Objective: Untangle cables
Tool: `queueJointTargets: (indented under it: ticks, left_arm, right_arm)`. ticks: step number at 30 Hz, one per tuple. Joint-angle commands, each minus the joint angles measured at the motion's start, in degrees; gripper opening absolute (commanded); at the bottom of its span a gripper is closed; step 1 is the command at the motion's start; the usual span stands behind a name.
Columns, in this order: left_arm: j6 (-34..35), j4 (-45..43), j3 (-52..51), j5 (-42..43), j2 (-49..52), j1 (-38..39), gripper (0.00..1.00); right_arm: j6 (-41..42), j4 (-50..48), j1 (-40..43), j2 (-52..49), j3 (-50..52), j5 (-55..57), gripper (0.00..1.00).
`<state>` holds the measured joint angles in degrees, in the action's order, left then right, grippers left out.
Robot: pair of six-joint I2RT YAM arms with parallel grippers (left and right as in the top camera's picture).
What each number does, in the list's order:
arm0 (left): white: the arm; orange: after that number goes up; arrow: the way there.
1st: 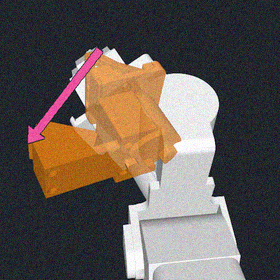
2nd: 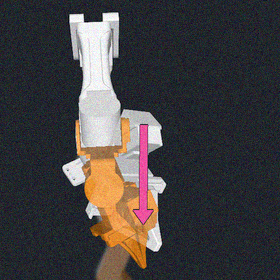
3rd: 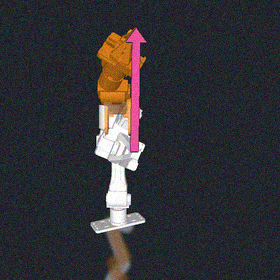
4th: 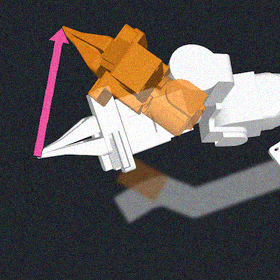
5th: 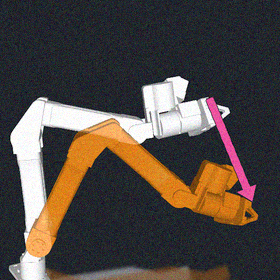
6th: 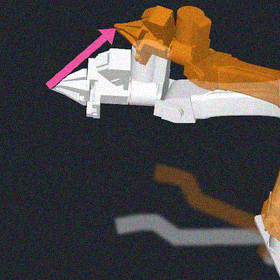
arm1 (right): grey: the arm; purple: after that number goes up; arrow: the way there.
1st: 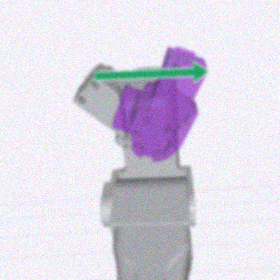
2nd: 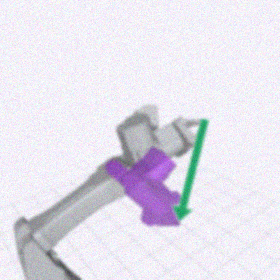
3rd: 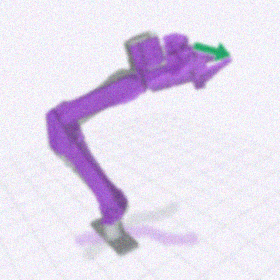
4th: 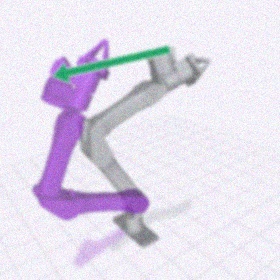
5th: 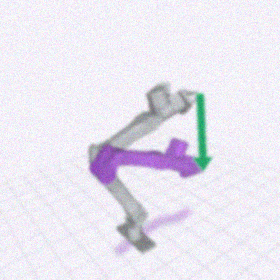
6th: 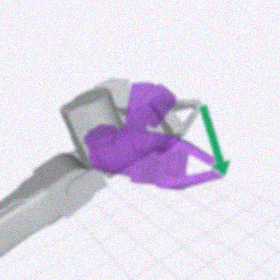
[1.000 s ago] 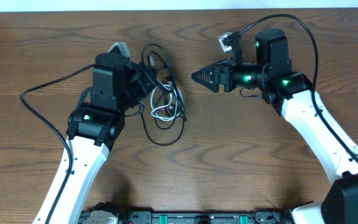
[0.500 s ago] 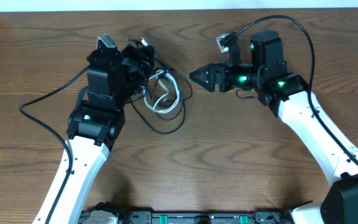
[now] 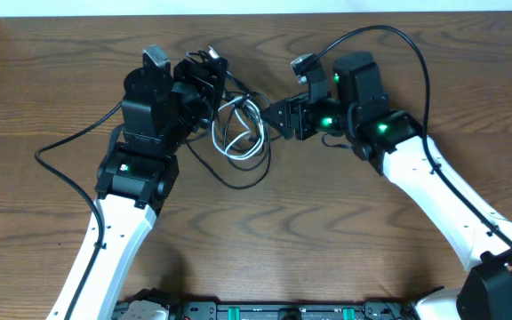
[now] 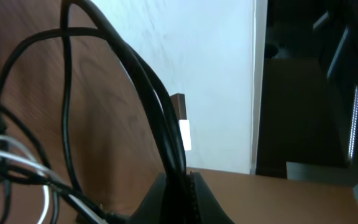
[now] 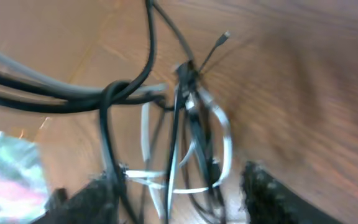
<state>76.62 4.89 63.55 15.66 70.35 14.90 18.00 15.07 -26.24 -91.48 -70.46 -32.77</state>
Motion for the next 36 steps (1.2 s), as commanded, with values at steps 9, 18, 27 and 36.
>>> queueJointTargets:
  ticks: [9,18,27,36]
  left_arm:
    - [-23.26,10.82,0.7,1.86,-0.37,-0.07,0.07]
    - [-47.06,26.93,0.7,-3.74,-0.37,-2.58,0.07]
    - [-49.4,37.09,0.7,-21.29,-0.37,-7.19,0.07]
    - [-50.49,37.07,0.7,-20.81,-0.37,-7.21,0.07]
  right_arm:
    - [-5.7,1.44,2.4,1.49,-0.59,11.58,0.01]
    - [-1.29,7.52,14.95,12.39,-0.79,24.68,0.01]
    - [5.33,19.19,24.41,19.82,-0.79,34.23,0.01]
    - [8.35,28.02,33.7,19.56,-0.79,34.12,0.01]
